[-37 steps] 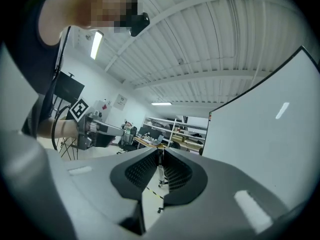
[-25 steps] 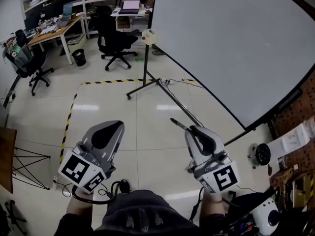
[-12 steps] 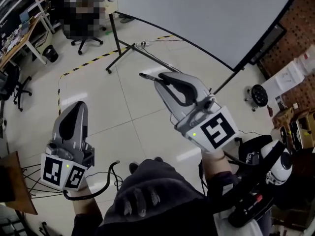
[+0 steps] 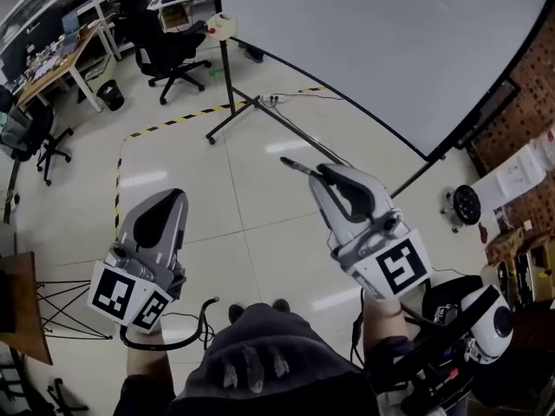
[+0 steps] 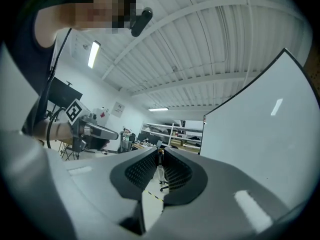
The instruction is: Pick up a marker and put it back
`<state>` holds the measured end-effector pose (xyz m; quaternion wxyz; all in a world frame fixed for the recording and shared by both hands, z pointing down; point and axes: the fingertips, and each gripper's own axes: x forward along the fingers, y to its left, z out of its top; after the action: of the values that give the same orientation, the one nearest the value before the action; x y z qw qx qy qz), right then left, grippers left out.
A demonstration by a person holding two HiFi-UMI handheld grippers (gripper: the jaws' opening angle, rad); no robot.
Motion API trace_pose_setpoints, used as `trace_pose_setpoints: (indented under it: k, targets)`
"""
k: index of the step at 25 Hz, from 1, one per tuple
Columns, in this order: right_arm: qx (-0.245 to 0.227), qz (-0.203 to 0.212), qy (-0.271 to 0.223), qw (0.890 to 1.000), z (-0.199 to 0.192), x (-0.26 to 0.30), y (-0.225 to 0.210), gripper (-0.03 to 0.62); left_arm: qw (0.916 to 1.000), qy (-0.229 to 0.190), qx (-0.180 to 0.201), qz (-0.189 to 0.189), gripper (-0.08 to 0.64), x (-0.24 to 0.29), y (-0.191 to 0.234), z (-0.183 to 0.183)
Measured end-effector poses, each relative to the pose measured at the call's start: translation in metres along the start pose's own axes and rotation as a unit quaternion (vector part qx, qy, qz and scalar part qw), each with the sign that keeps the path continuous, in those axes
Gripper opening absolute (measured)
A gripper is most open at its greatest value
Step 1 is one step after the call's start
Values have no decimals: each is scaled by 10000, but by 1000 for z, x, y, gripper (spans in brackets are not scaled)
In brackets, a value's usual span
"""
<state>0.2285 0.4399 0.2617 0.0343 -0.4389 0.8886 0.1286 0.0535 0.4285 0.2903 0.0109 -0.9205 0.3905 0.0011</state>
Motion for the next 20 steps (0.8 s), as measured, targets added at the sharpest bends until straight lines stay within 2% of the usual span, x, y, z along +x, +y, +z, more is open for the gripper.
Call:
trace_pose_setpoints:
  k: [3, 9, 14, 20]
  targets:
    - [-51, -14, 172, 9998, -11, -8, -13, 40, 10000, 53, 70, -13, 6, 10, -6, 2]
    - [-88, 34, 120, 9999, -21, -9, -19, 40, 9999, 90, 128, 66, 6, 14, -4, -13]
    - [16, 230, 11, 9997, -14, -7, -54, 40, 9993, 111, 174, 309, 6, 38, -10, 0]
    - [104, 283, 3, 9995, -15, 9, -55, 40, 9989, 105, 141, 438, 6, 40, 11, -2]
